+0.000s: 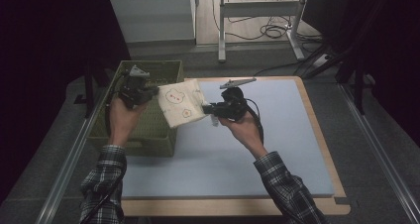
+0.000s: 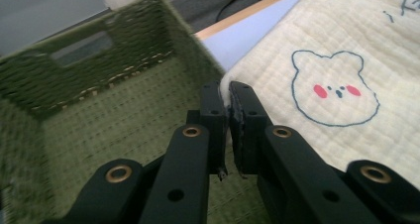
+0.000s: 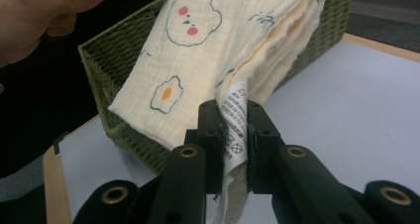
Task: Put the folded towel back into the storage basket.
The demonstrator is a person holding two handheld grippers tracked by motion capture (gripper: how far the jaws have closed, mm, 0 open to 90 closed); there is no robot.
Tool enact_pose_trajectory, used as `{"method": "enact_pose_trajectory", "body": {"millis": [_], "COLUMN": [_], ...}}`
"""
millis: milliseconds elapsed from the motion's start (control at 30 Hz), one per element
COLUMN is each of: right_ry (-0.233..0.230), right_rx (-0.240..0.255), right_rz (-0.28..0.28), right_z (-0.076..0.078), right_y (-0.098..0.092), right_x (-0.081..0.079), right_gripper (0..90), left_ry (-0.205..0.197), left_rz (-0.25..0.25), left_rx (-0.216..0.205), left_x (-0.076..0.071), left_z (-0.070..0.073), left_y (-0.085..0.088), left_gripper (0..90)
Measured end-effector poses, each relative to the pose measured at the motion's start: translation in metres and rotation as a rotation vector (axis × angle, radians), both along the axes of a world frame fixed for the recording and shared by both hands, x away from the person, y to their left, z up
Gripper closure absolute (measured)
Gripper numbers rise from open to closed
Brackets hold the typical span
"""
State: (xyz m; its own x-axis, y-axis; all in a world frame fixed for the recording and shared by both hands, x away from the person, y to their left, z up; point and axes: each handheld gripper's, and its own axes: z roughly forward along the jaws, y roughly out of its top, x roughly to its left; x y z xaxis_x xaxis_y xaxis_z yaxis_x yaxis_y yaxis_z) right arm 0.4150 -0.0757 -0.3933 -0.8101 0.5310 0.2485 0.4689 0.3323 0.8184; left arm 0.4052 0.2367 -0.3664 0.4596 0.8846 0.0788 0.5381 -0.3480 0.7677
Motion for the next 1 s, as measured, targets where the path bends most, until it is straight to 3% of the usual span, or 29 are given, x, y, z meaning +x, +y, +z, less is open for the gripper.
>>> {"method": "enact_pose_trajectory", "body": {"millis": [433, 1000], "right_ry": [-0.007, 0.023], "right_rx": [-0.023, -0.109], "right_rz": [0.06, 0.071], "right_z": [-0.004, -0.03], "right_y": [0.07, 0.151], "right_x": [-0.002, -0.01], "right_gripper": [80.0, 80.0], "left_ry": [0.001, 0.023], "left_rz": [0.111, 0.192], "left_rx": [0.033, 0.026], "left_x": [-0.003, 0.0], "left_z": [-0.005, -0.035], "left_y": [0.047, 0.091], "left_gripper": [85.3, 85.2]}}
